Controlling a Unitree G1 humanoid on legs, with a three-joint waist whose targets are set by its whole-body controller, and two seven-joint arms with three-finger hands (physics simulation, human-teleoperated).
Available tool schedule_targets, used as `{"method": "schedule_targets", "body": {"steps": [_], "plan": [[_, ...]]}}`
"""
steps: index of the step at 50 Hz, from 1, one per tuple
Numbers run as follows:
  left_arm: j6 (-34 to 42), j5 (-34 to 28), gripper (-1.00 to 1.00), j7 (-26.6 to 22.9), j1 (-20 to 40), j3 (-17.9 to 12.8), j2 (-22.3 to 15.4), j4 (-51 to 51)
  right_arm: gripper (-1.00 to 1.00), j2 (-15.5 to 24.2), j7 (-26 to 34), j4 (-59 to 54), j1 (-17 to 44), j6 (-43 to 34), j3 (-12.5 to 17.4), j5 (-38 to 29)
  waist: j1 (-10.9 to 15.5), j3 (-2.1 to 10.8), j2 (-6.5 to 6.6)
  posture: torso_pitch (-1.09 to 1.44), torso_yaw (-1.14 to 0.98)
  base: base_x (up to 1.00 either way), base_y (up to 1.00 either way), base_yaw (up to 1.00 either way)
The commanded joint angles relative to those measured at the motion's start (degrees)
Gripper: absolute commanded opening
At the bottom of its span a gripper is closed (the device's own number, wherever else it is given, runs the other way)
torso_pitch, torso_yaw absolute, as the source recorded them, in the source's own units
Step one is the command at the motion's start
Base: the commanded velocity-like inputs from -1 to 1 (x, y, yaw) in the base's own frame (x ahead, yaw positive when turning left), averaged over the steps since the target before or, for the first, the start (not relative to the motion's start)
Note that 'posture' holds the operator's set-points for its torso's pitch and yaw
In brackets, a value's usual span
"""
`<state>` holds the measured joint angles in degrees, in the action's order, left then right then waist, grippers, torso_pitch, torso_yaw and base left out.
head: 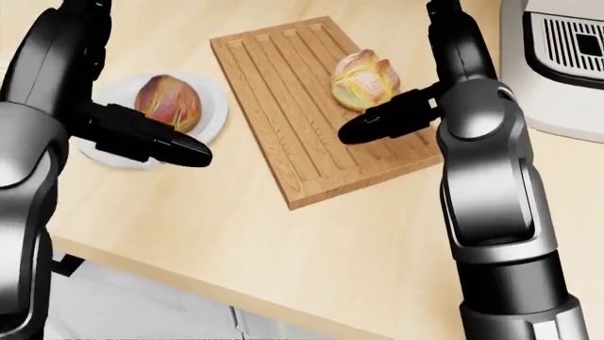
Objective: Place all breads on the cutting board.
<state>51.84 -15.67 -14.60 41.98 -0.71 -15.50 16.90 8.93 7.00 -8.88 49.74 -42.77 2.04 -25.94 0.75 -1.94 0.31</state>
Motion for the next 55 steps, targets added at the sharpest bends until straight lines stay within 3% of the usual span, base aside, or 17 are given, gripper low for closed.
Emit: {"method": "schedule_targets", "body": {"steps": [1, 5, 14, 28, 35, 41, 55], "plan": [[-2.75, -4.21, 1.00, -2.27, 3.06, -1.42, 0.06, -0.02, 1.00, 0.35, -0.52, 2.40, 2.15, 1.58, 0.04, -0.60, 0.07, 1.83, -0.06, 0.00, 0.00, 0.00, 0.00, 0.00], [-6.41, -5.49, 1.00, -4.34, 5.77, -2.72, 0.75, -7.63, 1.00, 0.30, -0.84, 1.93, 2.16, 2.06, 0.23, -0.44, -0.08, 1.89, -0.12, 0.00, 0.00, 0.00, 0.00, 0.00], [-15.44, -2.68, 1.00, -2.61, 13.48, -5.27, -0.15, -25.71, 1.00, 0.43, -1.27, 1.49, 2.23, 2.41, 0.34, -0.14, -0.18, 2.32, -0.25, 0.00, 0.00, 0.00, 0.00, 0.00], [-27.93, -1.24, 1.00, -6.37, 17.54, -4.55, -2.29, -42.96, 1.00, 0.23, -1.64, 0.54, 3.37, 2.37, 0.16, -0.18, -0.29, 2.30, -0.03, 0.00, 0.00, 0.00, 0.00, 0.00], [-30.08, -1.43, 1.00, -5.45, 18.33, -4.36, -2.00, -46.65, 1.00, 0.30, -1.83, 0.27, 3.13, 2.80, 0.26, -0.04, -0.36, 2.23, -0.12, 0.00, 0.00, 0.00, 0.00, 0.00], [-31.62, -1.66, 0.73, -4.98, 18.72, -4.19, -1.78, -48.94, 1.00, 0.07, -2.14, 0.02, 3.17, 2.87, 0.16, 0.08, -0.35, 2.20, -0.12, 0.00, 0.00, 0.00, 0.00, 0.00], [-33.73, -1.74, 0.48, -4.69, 18.95, -4.03, -1.50, -52.13, 1.00, 0.21, -2.98, -1.57, 3.55, 3.77, 0.36, 0.60, -0.35, 2.32, -0.11, 0.00, 0.00, 0.00, 0.00, 0.00]]}}
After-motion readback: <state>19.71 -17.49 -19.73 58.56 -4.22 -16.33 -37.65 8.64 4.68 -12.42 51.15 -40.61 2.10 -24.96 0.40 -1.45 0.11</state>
